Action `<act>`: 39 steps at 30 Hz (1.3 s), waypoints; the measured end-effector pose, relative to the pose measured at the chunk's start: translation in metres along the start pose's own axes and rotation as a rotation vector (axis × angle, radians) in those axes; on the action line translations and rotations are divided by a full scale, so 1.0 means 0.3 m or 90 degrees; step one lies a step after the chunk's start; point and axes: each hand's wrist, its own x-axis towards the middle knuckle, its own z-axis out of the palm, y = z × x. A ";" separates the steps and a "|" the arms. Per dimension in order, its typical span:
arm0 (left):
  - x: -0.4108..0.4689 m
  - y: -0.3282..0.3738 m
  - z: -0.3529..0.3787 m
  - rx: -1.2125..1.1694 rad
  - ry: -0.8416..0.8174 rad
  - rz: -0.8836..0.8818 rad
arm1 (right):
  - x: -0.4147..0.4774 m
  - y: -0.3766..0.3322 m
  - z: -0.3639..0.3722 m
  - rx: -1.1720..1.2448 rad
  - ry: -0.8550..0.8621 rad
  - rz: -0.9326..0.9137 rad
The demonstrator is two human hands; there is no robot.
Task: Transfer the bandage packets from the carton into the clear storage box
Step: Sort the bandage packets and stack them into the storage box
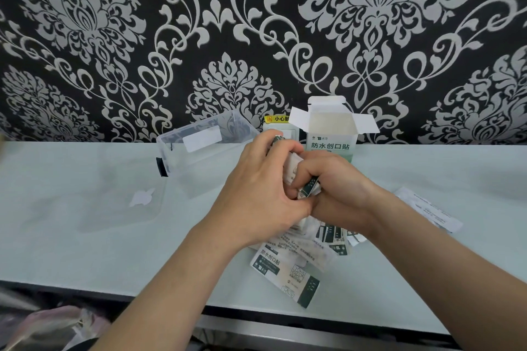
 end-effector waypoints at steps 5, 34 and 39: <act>0.008 -0.002 -0.016 0.010 -0.017 -0.014 | 0.001 -0.002 -0.010 0.008 -0.054 0.015; 0.045 -0.026 -0.069 -0.218 0.080 -0.151 | -0.030 0.003 0.001 -0.171 -0.120 0.055; 0.057 -0.014 -0.054 -0.139 0.123 -0.195 | -0.021 0.014 0.010 -0.149 -0.074 0.024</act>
